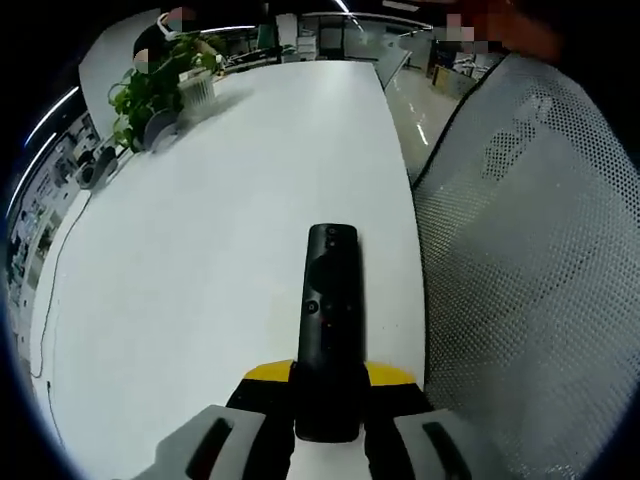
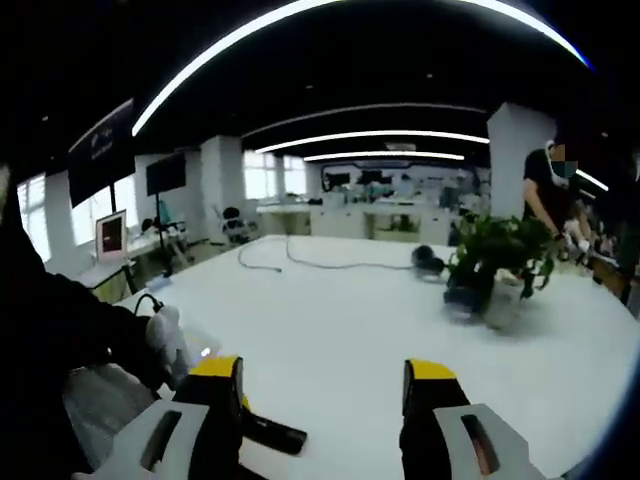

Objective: Press the specified remote control buttons in sequence, fully releasing each button before pressing the next.

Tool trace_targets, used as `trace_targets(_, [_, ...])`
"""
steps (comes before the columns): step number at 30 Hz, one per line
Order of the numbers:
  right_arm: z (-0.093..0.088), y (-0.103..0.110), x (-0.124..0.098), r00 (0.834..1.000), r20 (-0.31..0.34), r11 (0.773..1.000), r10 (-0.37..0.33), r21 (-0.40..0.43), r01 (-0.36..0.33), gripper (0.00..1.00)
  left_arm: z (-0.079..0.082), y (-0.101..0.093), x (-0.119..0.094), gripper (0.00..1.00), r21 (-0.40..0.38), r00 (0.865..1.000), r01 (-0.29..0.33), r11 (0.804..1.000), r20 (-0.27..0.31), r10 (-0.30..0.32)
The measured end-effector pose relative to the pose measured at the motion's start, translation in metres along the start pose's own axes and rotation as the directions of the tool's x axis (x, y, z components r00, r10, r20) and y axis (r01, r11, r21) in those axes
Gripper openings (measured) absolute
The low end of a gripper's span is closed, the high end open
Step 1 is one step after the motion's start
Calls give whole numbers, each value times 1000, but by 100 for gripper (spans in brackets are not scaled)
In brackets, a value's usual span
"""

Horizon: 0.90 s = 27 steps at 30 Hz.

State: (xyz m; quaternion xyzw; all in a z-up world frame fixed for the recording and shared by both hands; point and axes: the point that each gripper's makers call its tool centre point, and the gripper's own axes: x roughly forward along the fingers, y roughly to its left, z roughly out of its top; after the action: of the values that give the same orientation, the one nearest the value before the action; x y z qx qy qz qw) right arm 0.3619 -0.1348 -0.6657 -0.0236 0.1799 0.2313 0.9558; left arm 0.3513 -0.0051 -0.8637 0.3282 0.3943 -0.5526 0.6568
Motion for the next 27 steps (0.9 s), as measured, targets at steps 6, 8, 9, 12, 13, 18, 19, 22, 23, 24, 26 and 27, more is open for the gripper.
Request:
trace_targets(6, [-6, -4, 0, 999, -34, 1000, -10, 28, 11, 61, -5, 19, -2, 24, 0, 1000, -2, 1000, -28, 2])
trace_targets(8, [-9, -4, 2, 999, -48, 1000, -9, 27, 10, 61, -7, 29, -3, 24, -13, 999, -9, 1000, -31, 9])
trace_targets(9, [-9, -4, 2, 999, -51, 1000, -9, 26, 10, 61, -7, 33, -4, 24, -16, 999, -11, 1000, -32, 10])
trace_targets(12, [-11, -2, 3, 998, -66, 1000, -6, 18, 7, 59, -8, 45, -5, 24, -15, 999, -12, 1000, -44, 11])
trace_targets(13, [-13, -2, 4, 997, -77, 1000, -3, 15, 4, 59, -9, 51, -5, 24, -15, 999, -14, 1000, -50, 13])
trace_targets(18, [-15, 0, 4, 996, -93, 1000, 5, 14, -4, 59, -11, 76, -7, 24, -14, 997, -11, 1000, -75, 10])
trace_targets(19, [-16, -1, 4, 995, -95, 1000, 1, 13, 0, 59, -13, 80, -8, 24, 0, 995, -7, 1000, -96, 7])
trace_targets(22, [-17, -5, 3, 995, -99, 1000, -16, 18, 17, 58, -16, 93, -9, 24, 30, 990, 5, 1000, -140, -1])
trace_targets(23, [-18, -6, 3, 995, -101, 1000, -17, 22, 20, 57, -16, 97, -9, 24, 33, 989, 7, 999, -145, -2])
trace_targets(24, [-19, -6, 3, 994, -109, 999, -15, 29, 18, 57, -18, 103, -9, 24, 43, 987, 8, 999, -158, -1])
trace_targets(26, [-19, -6, 3, 994, -109, 999, -15, 32, 18, 57, -19, 110, -10, 24, 58, 985, 6, 998, -173, 4])
trace_targets(27, [-19, -6, 3, 994, -107, 999, -15, 31, 18, 57, -21, 113, -11, 24, 63, 983, 2, 998, -185, 10])
